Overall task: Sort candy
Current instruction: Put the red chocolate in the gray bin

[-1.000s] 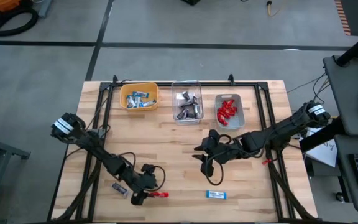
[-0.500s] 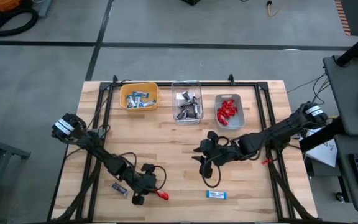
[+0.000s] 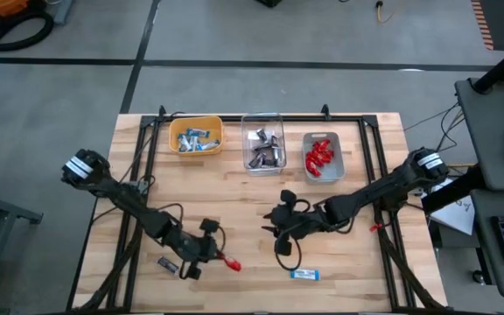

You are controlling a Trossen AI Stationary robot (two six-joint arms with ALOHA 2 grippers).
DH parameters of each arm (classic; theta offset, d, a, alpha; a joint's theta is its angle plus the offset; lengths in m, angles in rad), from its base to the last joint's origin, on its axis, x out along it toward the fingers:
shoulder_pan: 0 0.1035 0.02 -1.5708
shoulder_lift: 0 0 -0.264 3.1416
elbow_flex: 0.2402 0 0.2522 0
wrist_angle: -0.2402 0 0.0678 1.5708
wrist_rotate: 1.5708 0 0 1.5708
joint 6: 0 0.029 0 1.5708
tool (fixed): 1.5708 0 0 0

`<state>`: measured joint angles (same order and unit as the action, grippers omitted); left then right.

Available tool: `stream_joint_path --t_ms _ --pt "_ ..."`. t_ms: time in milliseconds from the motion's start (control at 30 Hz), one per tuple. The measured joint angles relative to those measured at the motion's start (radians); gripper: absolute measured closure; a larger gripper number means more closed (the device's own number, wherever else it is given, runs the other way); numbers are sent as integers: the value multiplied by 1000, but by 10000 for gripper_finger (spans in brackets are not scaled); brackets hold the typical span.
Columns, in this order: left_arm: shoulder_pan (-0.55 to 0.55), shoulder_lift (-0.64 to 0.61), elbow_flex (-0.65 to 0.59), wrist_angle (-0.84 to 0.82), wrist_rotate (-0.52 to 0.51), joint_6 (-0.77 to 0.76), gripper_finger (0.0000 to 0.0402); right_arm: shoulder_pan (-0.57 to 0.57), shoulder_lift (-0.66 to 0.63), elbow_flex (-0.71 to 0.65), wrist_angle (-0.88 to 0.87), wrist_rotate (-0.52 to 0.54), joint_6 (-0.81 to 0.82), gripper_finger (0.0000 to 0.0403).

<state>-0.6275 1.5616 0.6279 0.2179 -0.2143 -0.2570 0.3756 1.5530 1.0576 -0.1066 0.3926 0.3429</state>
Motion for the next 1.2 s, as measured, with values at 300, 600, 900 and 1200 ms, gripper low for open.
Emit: stream_joint_path --t_ms 300,600,900,1200 --pt "60 -199 -176 171 -119 128 395 0 106 0 325 -8 -254 268" --pt "146 -321 -308 354 -120 203 395 -13 177 3 600 -37 -441 260" --pt "213 -331 -315 393 -120 223 396 -80 191 3 617 -88 -377 214" --pt "245 -320 -299 402 -144 231 396 -131 202 3 613 -165 -316 212"
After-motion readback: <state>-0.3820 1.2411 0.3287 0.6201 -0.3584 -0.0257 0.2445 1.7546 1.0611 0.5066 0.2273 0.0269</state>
